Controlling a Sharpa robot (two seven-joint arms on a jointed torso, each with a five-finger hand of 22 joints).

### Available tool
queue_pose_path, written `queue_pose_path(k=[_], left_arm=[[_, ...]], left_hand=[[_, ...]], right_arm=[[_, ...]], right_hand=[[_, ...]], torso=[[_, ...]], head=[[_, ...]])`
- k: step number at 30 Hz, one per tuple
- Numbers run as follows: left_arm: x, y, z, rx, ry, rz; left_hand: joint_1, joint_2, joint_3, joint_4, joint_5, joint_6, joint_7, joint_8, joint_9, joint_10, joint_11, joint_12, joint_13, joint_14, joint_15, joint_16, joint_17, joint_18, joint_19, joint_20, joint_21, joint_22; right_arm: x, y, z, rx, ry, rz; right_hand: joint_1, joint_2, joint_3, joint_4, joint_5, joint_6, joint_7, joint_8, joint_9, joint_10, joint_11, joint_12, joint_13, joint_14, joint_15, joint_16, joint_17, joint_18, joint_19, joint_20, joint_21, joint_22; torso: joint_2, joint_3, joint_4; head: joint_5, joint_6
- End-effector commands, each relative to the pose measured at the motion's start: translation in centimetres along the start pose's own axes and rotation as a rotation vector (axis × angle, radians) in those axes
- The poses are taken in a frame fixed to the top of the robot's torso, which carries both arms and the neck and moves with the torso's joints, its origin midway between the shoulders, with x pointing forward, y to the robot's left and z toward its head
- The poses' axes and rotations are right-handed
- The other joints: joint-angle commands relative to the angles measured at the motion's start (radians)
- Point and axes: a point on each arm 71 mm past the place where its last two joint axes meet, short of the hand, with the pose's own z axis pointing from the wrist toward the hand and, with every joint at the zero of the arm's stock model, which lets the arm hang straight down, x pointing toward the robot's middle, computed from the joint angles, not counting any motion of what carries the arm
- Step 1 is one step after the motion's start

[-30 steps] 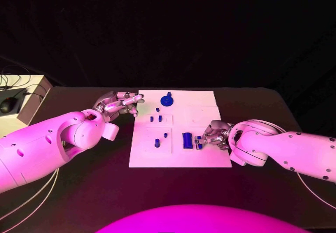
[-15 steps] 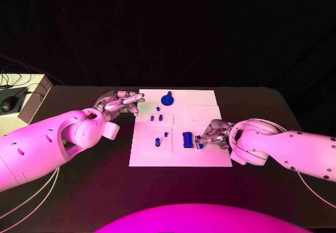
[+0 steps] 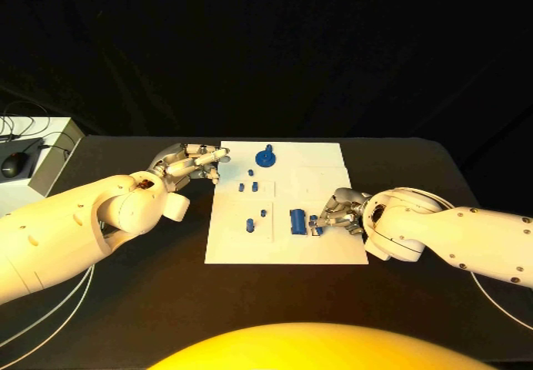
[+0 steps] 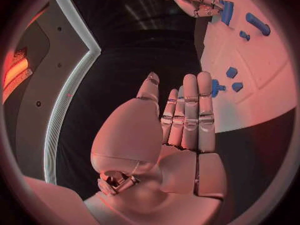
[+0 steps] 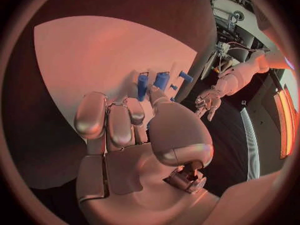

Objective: Assemble the parts on the task board

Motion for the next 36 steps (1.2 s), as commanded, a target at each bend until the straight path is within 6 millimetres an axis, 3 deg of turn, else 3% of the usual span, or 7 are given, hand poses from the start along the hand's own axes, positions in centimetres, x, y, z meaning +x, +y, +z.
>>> queue_pose_path(k=[1, 6, 11, 24, 28, 36], left_arm=[[0.27, -0.04, 0.00, 0.003, 0.022, 0.001], [0.28, -0.04, 0.00, 0.002, 0.023, 0.003], [0.28, -0.03, 0.00, 0.001, 0.024, 0.003], [0.28, -0.03, 0.00, 0.000, 0.024, 0.003], [0.26, -0.03, 0.00, 0.000, 0.023, 0.003], [0.24, -0.03, -0.02, 0.000, 0.023, 0.003]], left_hand=[[0.005, 0.005, 0.004, 0.003, -0.001, -0.004, 0.003, -0.001, 0.001, -0.004, 0.001, 0.003, 0.001, -0.005, 0.003, -0.002, -0.002, 0.017, 0.002, -0.001, -0.007, -0.001], [0.002, 0.003, 0.003, 0.004, -0.001, -0.006, 0.003, -0.002, 0.001, -0.005, 0.001, 0.002, 0.001, -0.005, 0.004, -0.002, -0.002, 0.017, 0.002, -0.001, -0.007, -0.001], [0.001, 0.002, 0.003, 0.004, -0.002, -0.007, 0.003, -0.001, 0.001, -0.006, 0.002, 0.002, 0.001, -0.004, 0.004, -0.002, -0.002, 0.017, 0.002, -0.001, -0.007, -0.001], [-0.001, 0.000, 0.003, 0.005, -0.003, -0.007, 0.004, -0.001, 0.001, -0.006, 0.002, 0.002, 0.001, -0.004, 0.004, -0.002, -0.002, 0.017, 0.002, -0.001, -0.007, -0.001], [-0.001, 0.000, 0.003, 0.005, -0.003, -0.007, 0.004, -0.001, 0.001, -0.006, 0.002, 0.002, 0.001, -0.004, 0.004, -0.002, -0.002, 0.017, 0.002, -0.001, -0.007, -0.001], [-0.001, 0.000, 0.003, 0.005, -0.003, -0.007, 0.004, -0.001, 0.001, -0.006, 0.002, 0.002, 0.001, -0.004, 0.004, -0.002, -0.002, 0.017, 0.002, -0.001, -0.007, -0.001]], right_arm=[[0.30, -0.03, 0.09, -0.001, 0.002, -0.004], [0.23, 0.02, 0.10, -0.006, -0.010, 0.006], [0.15, 0.08, 0.07, -0.014, -0.023, 0.019], [-0.08, 0.18, -0.23, -0.034, -0.062, 0.065], [-0.21, 0.13, -0.24, -0.034, -0.077, 0.079], [-0.38, -0.24, -0.24, -0.023, -0.082, 0.085]], right_hand=[[-0.011, -0.012, -0.036, 0.017, -0.013, 0.004, 0.005, -0.004, -0.002, -0.007, 0.002, -0.003, -0.003, 0.000, 0.000, -0.006, 0.000, 0.009, 0.070, -0.005, -0.007, 0.131], [-0.019, -0.010, -0.084, 0.052, -0.076, 0.004, 0.008, -0.002, -0.001, -0.008, 0.004, -0.002, -0.005, 0.000, 0.002, -0.006, 0.001, 0.010, 0.071, -0.003, -0.006, 0.132], [-0.024, -0.009, -0.114, 0.093, -0.113, 0.003, 0.009, 0.001, 0.002, -0.007, 0.006, 0.001, -0.007, 0.001, 0.003, -0.005, 0.001, 0.011, 0.071, -0.002, -0.005, 0.132], [-0.036, -0.007, -0.122, 0.123, -0.117, 0.006, 0.007, 0.003, 0.003, -0.003, 0.005, 0.006, -0.007, 0.001, 0.002, -0.004, 0.002, 0.011, 0.071, -0.002, -0.001, 0.133], [-0.047, 0.001, -0.125, 0.138, -0.160, 0.007, 0.006, 0.004, 0.004, -0.002, 0.004, 0.006, -0.007, 0.001, 0.001, -0.004, 0.001, 0.010, 0.071, -0.002, 0.001, 0.133], [-0.034, 0.009, -0.120, 0.133, -0.152, 0.008, 0.006, 0.006, 0.006, -0.001, 0.004, 0.007, -0.007, 0.001, 0.001, -0.004, 0.001, 0.010, 0.071, -0.003, 0.002, 0.133]], torso=[[0.000, 0.0001, 0.0001], [-0.001, 0.0005, -0.0005], [-0.001, 0.0004, -0.0001], [0.000, 0.0010, 0.0001], [0.000, 0.0006, -0.0002], [0.000, 0.0000, 0.0004]], head=[[-0.001, -0.001], [0.000, 0.000], [0.000, 0.001], [0.001, 0.004], [0.001, 0.005], [0.002, 0.004]])
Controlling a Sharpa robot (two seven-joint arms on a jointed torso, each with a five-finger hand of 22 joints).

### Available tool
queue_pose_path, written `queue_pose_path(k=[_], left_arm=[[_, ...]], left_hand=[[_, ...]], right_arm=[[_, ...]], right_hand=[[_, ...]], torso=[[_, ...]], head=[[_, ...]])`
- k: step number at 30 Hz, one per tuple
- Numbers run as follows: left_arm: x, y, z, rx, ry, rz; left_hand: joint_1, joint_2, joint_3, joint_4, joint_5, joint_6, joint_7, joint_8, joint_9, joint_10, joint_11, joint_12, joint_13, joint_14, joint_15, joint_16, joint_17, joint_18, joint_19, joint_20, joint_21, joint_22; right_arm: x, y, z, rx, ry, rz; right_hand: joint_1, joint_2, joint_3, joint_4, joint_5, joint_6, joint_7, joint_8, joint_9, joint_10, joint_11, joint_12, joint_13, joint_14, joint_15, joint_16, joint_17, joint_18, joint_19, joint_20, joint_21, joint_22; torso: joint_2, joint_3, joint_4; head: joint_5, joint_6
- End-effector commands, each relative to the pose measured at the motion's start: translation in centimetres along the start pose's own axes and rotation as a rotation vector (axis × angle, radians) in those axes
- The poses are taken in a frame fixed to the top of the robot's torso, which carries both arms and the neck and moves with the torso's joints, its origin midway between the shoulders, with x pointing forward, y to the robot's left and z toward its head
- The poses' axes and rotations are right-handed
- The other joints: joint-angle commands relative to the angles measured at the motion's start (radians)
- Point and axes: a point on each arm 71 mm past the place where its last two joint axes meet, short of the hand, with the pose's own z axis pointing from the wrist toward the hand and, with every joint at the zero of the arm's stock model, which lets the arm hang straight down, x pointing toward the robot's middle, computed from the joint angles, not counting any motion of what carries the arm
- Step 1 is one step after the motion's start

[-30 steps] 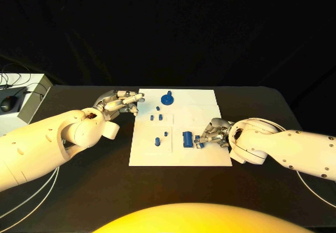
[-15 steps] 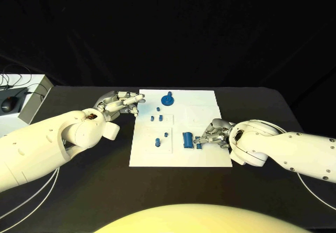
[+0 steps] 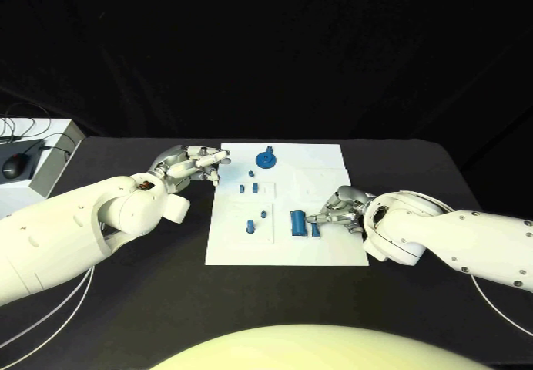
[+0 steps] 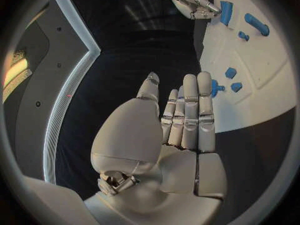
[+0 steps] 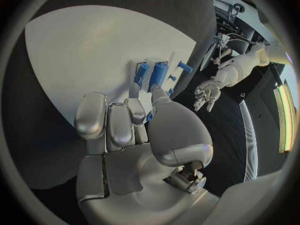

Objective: Assemble the parts on the task board

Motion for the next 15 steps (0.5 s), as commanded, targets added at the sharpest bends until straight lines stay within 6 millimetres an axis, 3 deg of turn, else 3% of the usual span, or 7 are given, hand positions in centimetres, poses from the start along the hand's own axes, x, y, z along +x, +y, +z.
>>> queue_pose_path(k=[1, 8, 13, 15], left_arm=[[0.2, -0.1, 0.0, 0.006, 0.019, 0.001], [0.2, -0.1, 0.0, 0.005, 0.019, 0.001], [0.2, -0.1, 0.0, 0.005, 0.019, 0.001], [0.2, -0.1, 0.0, 0.005, 0.019, 0.001]], left_hand=[[-0.001, 0.000, 0.003, 0.005, -0.003, -0.004, 0.000, -0.001, 0.001, -0.006, 0.002, 0.002, 0.001, -0.004, 0.004, -0.002, -0.001, 0.017, 0.002, -0.001, -0.007, -0.001], [-0.001, 0.000, 0.003, 0.005, -0.003, -0.004, 0.000, -0.001, 0.001, -0.006, 0.002, 0.002, 0.001, -0.004, 0.004, -0.002, -0.001, 0.017, 0.002, -0.001, -0.007, -0.001], [0.001, -0.001, 0.005, 0.005, -0.003, -0.003, 0.000, -0.001, 0.001, -0.007, 0.002, 0.003, 0.001, -0.004, 0.004, -0.002, -0.001, 0.018, 0.003, -0.001, -0.007, -0.001], [0.001, -0.001, 0.005, 0.005, -0.003, -0.003, 0.000, -0.001, 0.001, -0.007, 0.002, 0.003, 0.001, -0.004, 0.004, -0.002, -0.001, 0.018, 0.003, -0.001, -0.007, -0.001]], right_arm=[[-0.1, -0.1, -0.1, -0.013, -0.012, 0.014], [-0.4, -0.5, -0.7, -0.032, -0.008, 0.019], [-0.4, -0.8, -1.3, -0.054, 0.017, 0.015], [-0.3, -0.9, -1.6, -0.062, 0.037, 0.009]], right_hand=[[0.005, 0.005, 0.004, -0.002, 0.004, 0.003, 0.003, 0.006, 0.002, 0.005, 0.002, 0.002, -0.001, 0.001, 0.001, -0.004, 0.000, 0.010, 0.071, -0.003, 0.002, 0.132], [0.018, -0.015, 0.000, -0.022, -0.001, 0.009, 0.001, 0.014, 0.008, 0.007, 0.000, 0.005, 0.001, 0.002, 0.000, -0.002, 0.003, 0.009, 0.072, -0.004, 0.005, 0.133], [0.044, -0.021, 0.010, -0.072, -0.008, 0.009, -0.005, 0.035, 0.023, 0.012, -0.004, 0.010, 0.004, 0.002, -0.003, 0.001, 0.007, 0.007, 0.072, -0.006, 0.012, 0.135], [0.083, -0.027, 0.022, -0.107, -0.035, 0.011, -0.009, 0.043, 0.029, 0.014, -0.006, 0.013, 0.006, 0.002, -0.005, 0.002, 0.009, 0.006, 0.072, -0.008, 0.016, 0.136]], torso=[[0.000, -0.0007, 0.0003], [0.000, -0.0004, 0.0001], [0.000, -0.0003, -0.0002], [0.000, 0.0000, -0.0004]], head=[[0.000, -0.001], [0.001, -0.002], [0.002, -0.002], [0.002, -0.003]])
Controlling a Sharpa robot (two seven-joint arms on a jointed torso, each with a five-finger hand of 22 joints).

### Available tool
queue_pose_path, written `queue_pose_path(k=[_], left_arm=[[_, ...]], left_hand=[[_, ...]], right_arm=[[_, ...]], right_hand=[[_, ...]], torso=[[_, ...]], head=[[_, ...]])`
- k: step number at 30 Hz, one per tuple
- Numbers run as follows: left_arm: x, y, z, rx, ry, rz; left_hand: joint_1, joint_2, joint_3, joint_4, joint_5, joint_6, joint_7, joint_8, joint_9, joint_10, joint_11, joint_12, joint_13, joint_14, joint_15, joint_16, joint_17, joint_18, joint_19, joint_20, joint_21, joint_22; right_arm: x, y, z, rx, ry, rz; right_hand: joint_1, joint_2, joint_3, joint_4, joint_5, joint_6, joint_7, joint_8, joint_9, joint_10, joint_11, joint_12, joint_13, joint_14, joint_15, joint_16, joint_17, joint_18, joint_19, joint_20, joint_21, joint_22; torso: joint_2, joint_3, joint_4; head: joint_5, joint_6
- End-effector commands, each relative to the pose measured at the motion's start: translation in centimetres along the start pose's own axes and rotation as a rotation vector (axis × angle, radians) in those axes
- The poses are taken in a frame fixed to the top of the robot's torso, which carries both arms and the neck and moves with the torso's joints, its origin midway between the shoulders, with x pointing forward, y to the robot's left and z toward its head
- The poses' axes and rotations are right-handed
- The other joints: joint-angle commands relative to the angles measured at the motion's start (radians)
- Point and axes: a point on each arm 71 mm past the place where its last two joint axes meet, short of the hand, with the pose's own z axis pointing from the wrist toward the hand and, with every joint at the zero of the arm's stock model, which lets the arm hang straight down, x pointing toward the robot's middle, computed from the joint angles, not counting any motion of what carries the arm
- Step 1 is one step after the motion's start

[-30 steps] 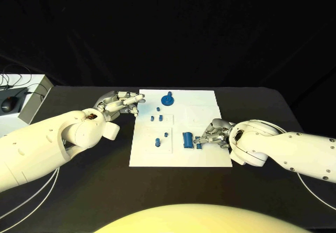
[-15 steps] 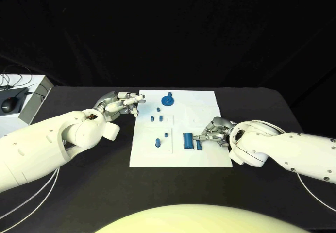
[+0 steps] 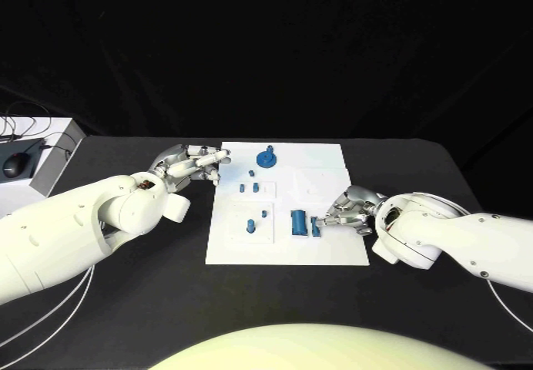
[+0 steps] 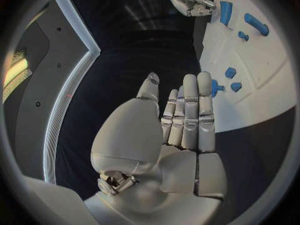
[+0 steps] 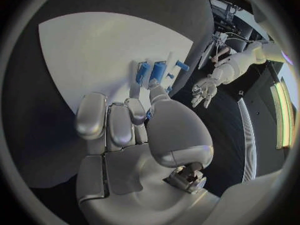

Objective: Assemble the parts on the task board

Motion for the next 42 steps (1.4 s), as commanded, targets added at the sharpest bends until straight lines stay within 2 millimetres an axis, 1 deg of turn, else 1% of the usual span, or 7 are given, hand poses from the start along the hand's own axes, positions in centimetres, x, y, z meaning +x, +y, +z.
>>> queue_pose_path(k=[1, 6, 8, 12, 18, 33, 42], left_arm=[[0.2, -0.1, 0.0, 0.006, 0.019, 0.000], [0.2, -0.1, 0.0, 0.006, 0.019, 0.001], [0.2, -0.1, 0.0, 0.006, 0.019, 0.001], [0.2, -0.1, 0.0, 0.005, 0.019, 0.001], [0.2, -0.1, 0.0, 0.006, 0.020, 0.000], [0.2, -0.1, 0.0, 0.005, 0.019, 0.001], [0.2, 0.0, 0.0, 0.003, 0.020, 0.003]], left_hand=[[0.001, -0.001, 0.002, 0.002, -0.003, -0.003, 0.000, -0.001, 0.001, -0.007, 0.002, 0.003, 0.001, -0.004, 0.004, -0.002, -0.001, 0.018, 0.003, -0.001, -0.007, -0.001], [0.001, -0.001, 0.002, 0.002, -0.003, -0.003, 0.000, -0.001, 0.001, -0.007, 0.002, 0.003, 0.001, -0.004, 0.004, -0.002, -0.001, 0.018, 0.003, -0.001, -0.007, -0.001], [0.001, -0.001, 0.002, 0.002, -0.003, -0.003, 0.000, -0.001, 0.001, -0.007, 0.002, 0.003, 0.001, -0.004, 0.004, -0.002, -0.001, 0.018, 0.003, -0.001, -0.007, -0.001], [0.001, -0.001, 0.002, 0.002, -0.003, -0.003, 0.000, -0.001, 0.001, -0.007, 0.002, 0.003, 0.001, -0.004, 0.004, -0.002, -0.001, 0.018, 0.003, -0.001, -0.007, -0.001], [0.001, -0.001, 0.002, 0.002, -0.003, -0.003, 0.000, -0.001, 0.001, -0.007, 0.002, 0.003, 0.001, -0.004, 0.004, -0.002, -0.001, 0.018, 0.003, -0.001, -0.007, -0.001], [0.001, 0.000, 0.003, 0.001, -0.003, -0.002, 0.000, -0.001, 0.001, -0.007, 0.001, 0.003, 0.001, -0.004, 0.004, -0.002, -0.001, 0.018, 0.002, -0.001, -0.007, -0.001], [0.001, 0.000, 0.003, 0.001, -0.003, -0.002, 0.000, -0.001, 0.001, -0.007, 0.001, 0.003, 0.001, -0.004, 0.004, -0.002, -0.001, 0.018, 0.002, -0.001, -0.007, -0.001]], right_arm=[[0.4, 0.2, -0.4, -0.049, 0.050, -0.014], [0.7, 0.1, -0.9, -0.056, 0.069, -0.024], [0.8, 0.0, -1.0, -0.058, 0.071, -0.026], [0.9, -0.1, -1.1, -0.052, 0.066, -0.031], [0.9, -0.4, -0.8, -0.028, 0.047, -0.038], [1.1, -0.3, -0.1, -0.006, 0.019, -0.035], [1.2, -0.7, 0.1, 0.020, 0.046, -0.057]], right_hand=[[0.033, -0.005, 0.009, -0.031, -0.022, 0.006, -0.004, 0.009, 0.004, 0.009, -0.001, 0.007, 0.002, 0.002, -0.006, 0.002, 0.003, 0.005, 0.072, -0.008, 0.010, 0.137], [0.075, -0.029, 0.025, -0.064, -0.077, 0.017, -0.012, 0.031, 0.016, 0.013, -0.006, 0.011, 0.006, 0.002, -0.009, 0.004, 0.008, 0.003, 0.072, -0.011, 0.016, 0.138], [0.081, -0.038, 0.036, -0.064, -0.101, 0.014, -0.013, 0.041, 0.022, 0.014, -0.007, 0.012, 0.006, 0.002, -0.010, 0.004, 0.010, 0.001, 0.072, -0.013, 0.018, 0.139], [0.076, -0.052, 0.058, -0.043, -0.111, 0.008, -0.015, 0.062, 0.026, 0.015, -0.009, 0.011, 0.008, 0.003, -0.011, 0.002, 0.014, 0.000, 0.072, -0.015, 0.019, 0.139], [0.078, -0.042, 0.060, -0.044, -0.110, 0.006, -0.018, 0.074, 0.029, 0.018, -0.011, 0.012, 0.010, 0.003, -0.012, 0.002, 0.016, -0.001, 0.073, -0.016, 0.022, 0.140], [0.056, 0.002, 0.037, -0.035, -0.073, -0.002, -0.022, 0.092, 0.026, 0.020, -0.014, 0.011, 0.013, 0.004, -0.015, 0.001, 0.020, -0.003, 0.073, -0.019, 0.026, 0.140], [0.068, 0.006, 0.035, -0.042, -0.069, -0.003, -0.023, 0.094, 0.025, 0.021, -0.015, 0.010, 0.014, 0.004, -0.015, 0.001, 0.020, -0.003, 0.073, -0.020, 0.027, 0.140]], torso=[[0.000, 0.0007, -0.0003], [0.000, 0.0010, -0.0005], [0.000, 0.0011, -0.0008], [0.000, 0.0009, -0.0005], [0.000, -0.0006, 0.0004], [0.000, -0.0001, 0.0001], [0.000, -0.0001, -0.0004]], head=[[0.000, -0.001], [-0.001, 0.000], [-0.002, 0.000], [-0.003, 0.001], [-0.004, 0.000], [-0.003, -0.004], [-0.002, -0.005]])
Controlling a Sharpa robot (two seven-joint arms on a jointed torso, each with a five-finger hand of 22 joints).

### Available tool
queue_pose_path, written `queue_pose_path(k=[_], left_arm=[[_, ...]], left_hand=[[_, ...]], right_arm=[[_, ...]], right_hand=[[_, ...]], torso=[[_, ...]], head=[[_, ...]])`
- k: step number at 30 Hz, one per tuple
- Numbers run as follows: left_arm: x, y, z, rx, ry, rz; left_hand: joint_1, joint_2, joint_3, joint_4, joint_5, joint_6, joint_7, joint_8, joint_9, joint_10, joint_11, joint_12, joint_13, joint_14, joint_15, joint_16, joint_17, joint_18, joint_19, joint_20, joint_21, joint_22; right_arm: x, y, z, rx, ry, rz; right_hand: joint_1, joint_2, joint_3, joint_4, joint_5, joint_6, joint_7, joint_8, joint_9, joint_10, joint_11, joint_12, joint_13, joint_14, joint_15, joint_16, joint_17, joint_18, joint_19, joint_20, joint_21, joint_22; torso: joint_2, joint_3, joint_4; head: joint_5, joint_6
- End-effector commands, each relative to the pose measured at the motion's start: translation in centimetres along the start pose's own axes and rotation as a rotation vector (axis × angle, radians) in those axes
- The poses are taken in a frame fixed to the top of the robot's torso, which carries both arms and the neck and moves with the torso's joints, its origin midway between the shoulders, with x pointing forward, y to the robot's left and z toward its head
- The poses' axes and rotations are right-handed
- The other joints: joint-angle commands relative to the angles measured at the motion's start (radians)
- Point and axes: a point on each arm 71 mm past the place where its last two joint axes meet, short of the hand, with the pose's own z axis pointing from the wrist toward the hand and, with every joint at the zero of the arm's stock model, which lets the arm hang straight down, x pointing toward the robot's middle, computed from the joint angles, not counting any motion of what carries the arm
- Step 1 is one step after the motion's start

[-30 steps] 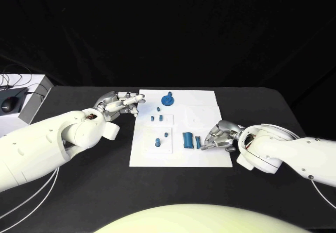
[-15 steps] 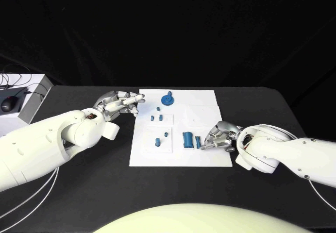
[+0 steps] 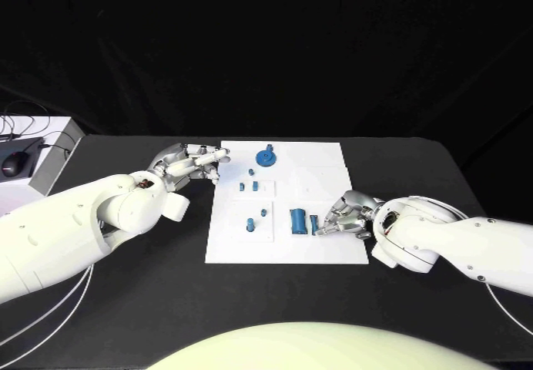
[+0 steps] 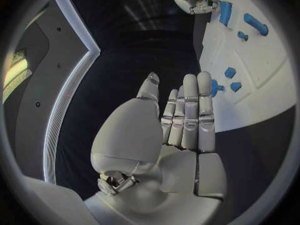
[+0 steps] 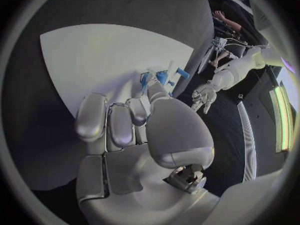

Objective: Assemble the parts on the task board

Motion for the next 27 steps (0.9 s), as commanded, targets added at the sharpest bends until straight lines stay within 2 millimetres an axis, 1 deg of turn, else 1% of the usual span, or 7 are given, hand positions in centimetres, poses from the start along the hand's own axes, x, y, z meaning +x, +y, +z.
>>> queue_pose_path(k=[1, 8, 13, 25, 27], left_arm=[[0.24, -0.05, 0.00, 0.004, 0.020, 0.000], [0.25, -0.04, 0.00, 0.003, 0.020, 0.001], [0.26, -0.04, 0.01, 0.003, 0.021, 0.002], [0.23, -0.03, 0.00, 0.002, 0.020, 0.003], [0.23, -0.03, 0.01, 0.002, 0.021, 0.003]], left_hand=[[0.002, 0.001, 0.003, 0.000, -0.003, -0.001, -0.001, -0.001, 0.001, -0.007, 0.001, 0.003, 0.001, -0.004, 0.004, -0.002, -0.001, 0.018, 0.003, -0.001, -0.003, -0.001], [0.003, 0.001, 0.003, 0.000, -0.003, -0.001, -0.001, -0.001, 0.001, -0.007, 0.001, 0.003, 0.001, -0.004, 0.004, -0.002, -0.001, 0.018, 0.003, -0.001, -0.003, -0.001], [0.003, 0.001, 0.003, 0.000, -0.003, -0.001, -0.001, -0.001, 0.001, -0.007, 0.001, 0.003, 0.001, -0.004, 0.004, -0.002, -0.001, 0.018, 0.003, -0.001, -0.003, -0.001], [0.003, 0.001, 0.003, 0.000, -0.003, -0.001, -0.001, -0.001, 0.001, -0.007, 0.001, 0.003, 0.001, -0.004, 0.004, -0.002, -0.001, 0.018, 0.003, -0.001, -0.003, -0.001], [0.003, 0.001, 0.003, 0.000, -0.003, -0.001, -0.001, -0.001, 0.001, -0.007, 0.001, 0.003, 0.001, -0.004, 0.004, -0.002, -0.001, 0.018, 0.003, -0.001, -0.003, -0.001]], right_arm=[[0.09, -0.29, 0.12, 0.021, 0.018, -0.027], [0.35, -0.45, 0.30, 0.033, 0.049, -0.047], [0.53, -0.56, 0.42, 0.037, 0.059, -0.050], [0.43, -0.68, 0.31, 0.026, 0.039, -0.033], [0.36, -0.69, 0.22, 0.016, 0.032, -0.020]], right_hand=[[0.010, 0.004, 0.000, -0.010, 0.007, -0.005, 0.000, 0.003, -0.002, 0.006, -0.001, 0.003, 0.005, 0.000, -0.004, 0.001, 0.000, -0.003, 0.074, -0.013, 0.003, 0.140], [0.029, 0.004, 0.005, -0.036, 0.009, -0.002, 0.000, 0.000, -0.012, 0.005, -0.001, 0.001, 0.005, 0.000, -0.005, 0.000, 0.001, -0.004, 0.073, -0.014, 0.001, 0.140], [0.033, 0.005, 0.008, -0.050, 0.008, 0.001, 0.001, -0.004, -0.022, 0.004, 0.000, -0.001, 0.006, 0.000, -0.004, -0.001, 0.003, -0.004, 0.073, -0.014, 0.002, 0.140], [0.018, 0.005, 0.004, -0.042, 0.007, 0.000, 0.001, -0.001, -0.020, 0.005, 0.000, -0.001, 0.006, 0.001, -0.004, -0.001, 0.003, -0.004, 0.074, -0.014, 0.001, 0.140], [0.011, 0.001, 0.000, -0.036, 0.009, -0.001, 0.001, 0.001, -0.019, 0.006, 0.000, -0.001, 0.006, 0.001, -0.004, -0.002, 0.003, -0.004, 0.074, -0.014, 0.000, 0.140]], torso=[[0.000, -0.0001, -0.0004], [0.000, 0.0006, -0.0001], [0.000, 0.0003, -0.0003], [0.000, 0.0002, 0.0001], [0.000, 0.0005, 0.0000]], head=[[0.001, 0.000], [0.000, -0.001], [0.000, -0.002], [-0.001, 0.000], [0.000, 0.001]])
